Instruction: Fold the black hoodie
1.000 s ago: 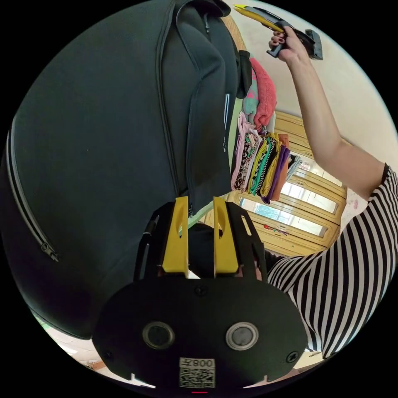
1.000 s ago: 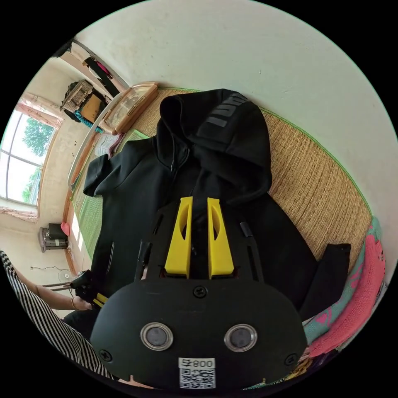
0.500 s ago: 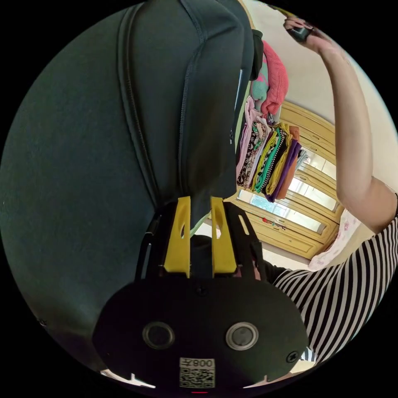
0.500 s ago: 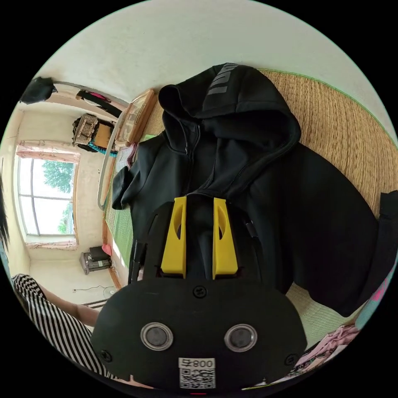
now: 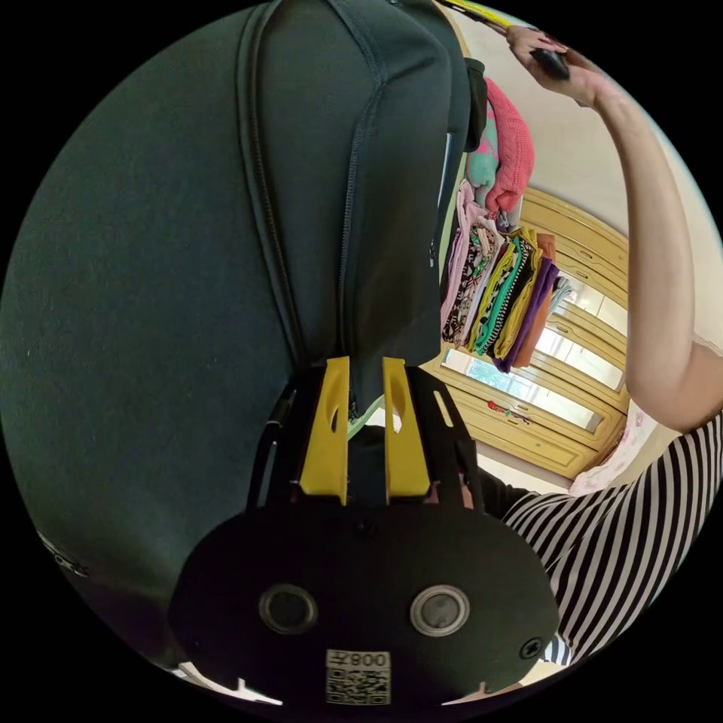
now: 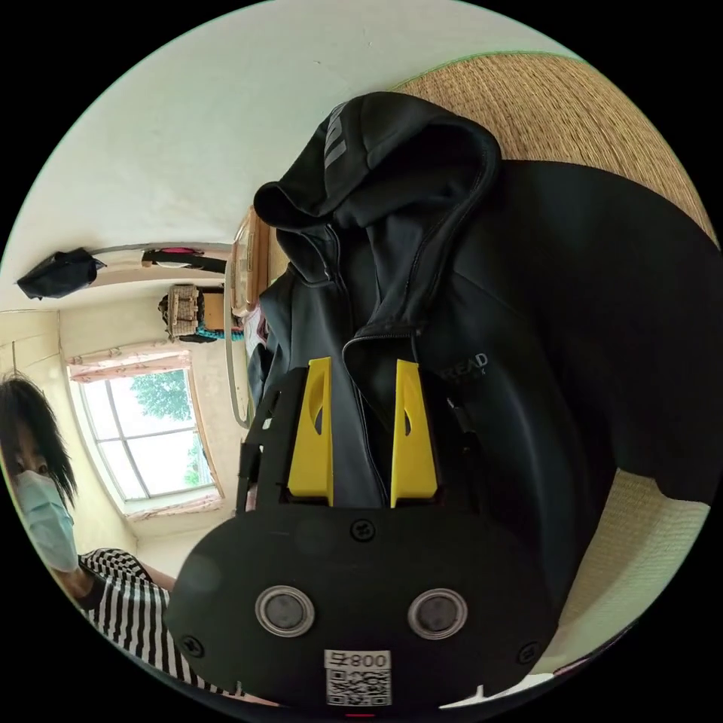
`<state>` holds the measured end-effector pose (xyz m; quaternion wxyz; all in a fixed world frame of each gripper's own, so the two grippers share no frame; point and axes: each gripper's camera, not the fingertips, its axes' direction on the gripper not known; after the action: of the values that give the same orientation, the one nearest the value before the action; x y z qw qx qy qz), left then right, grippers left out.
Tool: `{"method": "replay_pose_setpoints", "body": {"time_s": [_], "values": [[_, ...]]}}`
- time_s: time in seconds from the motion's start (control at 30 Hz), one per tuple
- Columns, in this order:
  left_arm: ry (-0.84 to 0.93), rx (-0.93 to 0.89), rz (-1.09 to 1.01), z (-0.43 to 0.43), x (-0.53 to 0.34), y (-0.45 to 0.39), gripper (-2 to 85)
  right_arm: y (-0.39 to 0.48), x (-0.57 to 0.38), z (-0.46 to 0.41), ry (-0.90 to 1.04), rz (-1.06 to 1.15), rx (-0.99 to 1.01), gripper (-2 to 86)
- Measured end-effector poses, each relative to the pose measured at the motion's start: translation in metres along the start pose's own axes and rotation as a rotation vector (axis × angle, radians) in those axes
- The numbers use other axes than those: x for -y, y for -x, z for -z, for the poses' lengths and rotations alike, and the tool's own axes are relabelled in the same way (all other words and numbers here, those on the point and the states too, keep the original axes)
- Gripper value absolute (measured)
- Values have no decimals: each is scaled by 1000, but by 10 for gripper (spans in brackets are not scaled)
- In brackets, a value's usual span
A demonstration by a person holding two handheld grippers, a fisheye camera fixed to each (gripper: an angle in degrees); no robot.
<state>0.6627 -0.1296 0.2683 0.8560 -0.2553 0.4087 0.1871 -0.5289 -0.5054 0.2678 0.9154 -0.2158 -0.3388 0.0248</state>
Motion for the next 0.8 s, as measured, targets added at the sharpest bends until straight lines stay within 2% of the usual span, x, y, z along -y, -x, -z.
{"method": "replay_pose_setpoints", "body": {"time_s": [0.17,0.33,0.43,0.6,0.7,0.8], "values": [[30,21,-6,-5,6,2,27,-35,8,-16,-28,-71,73,108],[49,-31,-17,-7,7,6,5,-68,7,-22,-21,-81,110,34],[3,-126,-32,1,0,5,2,-74,5,-10,-23,-39,105,16],[-59,-185,-51,17,-20,0,3,-72,7,20,-61,41,155,7],[-85,-185,-62,28,-35,-4,7,-66,14,39,-97,79,222,6],[-137,-108,-54,37,-44,-1,16,-61,23,47,-84,110,230,5]]}}
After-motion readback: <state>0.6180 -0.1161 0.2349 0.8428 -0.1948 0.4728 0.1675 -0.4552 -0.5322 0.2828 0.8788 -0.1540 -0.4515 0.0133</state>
